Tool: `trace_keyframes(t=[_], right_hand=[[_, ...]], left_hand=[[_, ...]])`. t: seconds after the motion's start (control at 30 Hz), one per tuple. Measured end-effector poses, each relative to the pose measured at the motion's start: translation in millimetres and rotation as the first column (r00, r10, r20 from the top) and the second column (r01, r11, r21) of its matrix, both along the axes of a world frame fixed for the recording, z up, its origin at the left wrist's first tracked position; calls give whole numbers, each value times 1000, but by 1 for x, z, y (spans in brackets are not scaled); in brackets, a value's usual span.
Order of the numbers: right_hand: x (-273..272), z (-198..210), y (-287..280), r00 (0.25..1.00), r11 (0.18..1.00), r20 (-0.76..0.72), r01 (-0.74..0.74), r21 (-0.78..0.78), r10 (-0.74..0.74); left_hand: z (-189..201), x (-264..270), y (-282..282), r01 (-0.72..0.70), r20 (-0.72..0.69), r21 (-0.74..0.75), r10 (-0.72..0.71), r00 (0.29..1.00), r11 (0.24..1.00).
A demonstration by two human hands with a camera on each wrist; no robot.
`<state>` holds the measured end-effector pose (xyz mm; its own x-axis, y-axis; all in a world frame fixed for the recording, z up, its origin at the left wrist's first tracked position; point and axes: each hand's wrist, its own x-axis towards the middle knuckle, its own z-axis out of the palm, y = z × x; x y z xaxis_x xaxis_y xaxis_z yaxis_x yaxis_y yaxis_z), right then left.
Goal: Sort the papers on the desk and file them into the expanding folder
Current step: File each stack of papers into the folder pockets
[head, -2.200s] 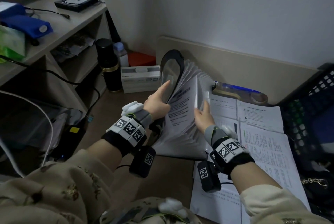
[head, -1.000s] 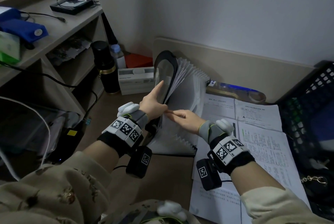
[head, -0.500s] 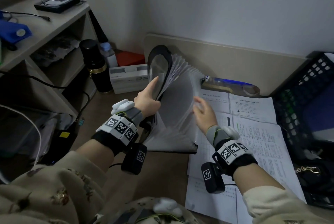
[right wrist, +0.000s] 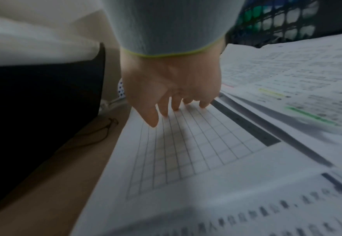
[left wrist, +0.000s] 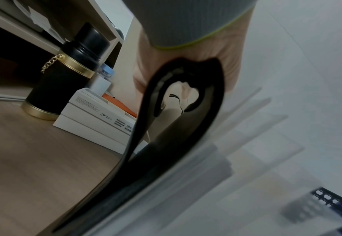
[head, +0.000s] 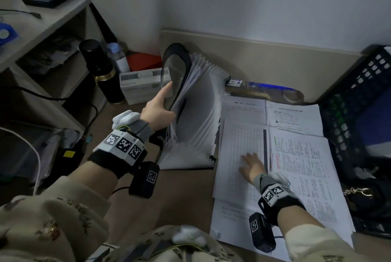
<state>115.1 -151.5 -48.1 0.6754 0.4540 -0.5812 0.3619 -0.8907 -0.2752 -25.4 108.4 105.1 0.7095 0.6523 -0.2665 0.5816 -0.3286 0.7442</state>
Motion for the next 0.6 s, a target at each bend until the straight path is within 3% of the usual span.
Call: trace_keyframes(t=[0.17,0.37,0.43,0.5,0.6], right_hand=[[-6,-7,13,990,990,-71,-128,-60,124],[-19,-16,28,977,981,-97,-183,67,188],[-17,-13,24,999,983,-6,-35,182,37],[-11,-7,14,970,952,135,162,261,-202],[-3,3,1,909,936,222,342,88,-353]], left_hand=[[-1,1,-2,14,-7,5,-13,1000,1000],[-3,3,-5,28,-13,15,-27,1000,1000],[-3,4,-6,29,-11,14,-28,1000,999],[-4,4,-7,28,-11,14,-28,1000,1000],[-6,5,-8,22,-9,19,-22,1000,1000]])
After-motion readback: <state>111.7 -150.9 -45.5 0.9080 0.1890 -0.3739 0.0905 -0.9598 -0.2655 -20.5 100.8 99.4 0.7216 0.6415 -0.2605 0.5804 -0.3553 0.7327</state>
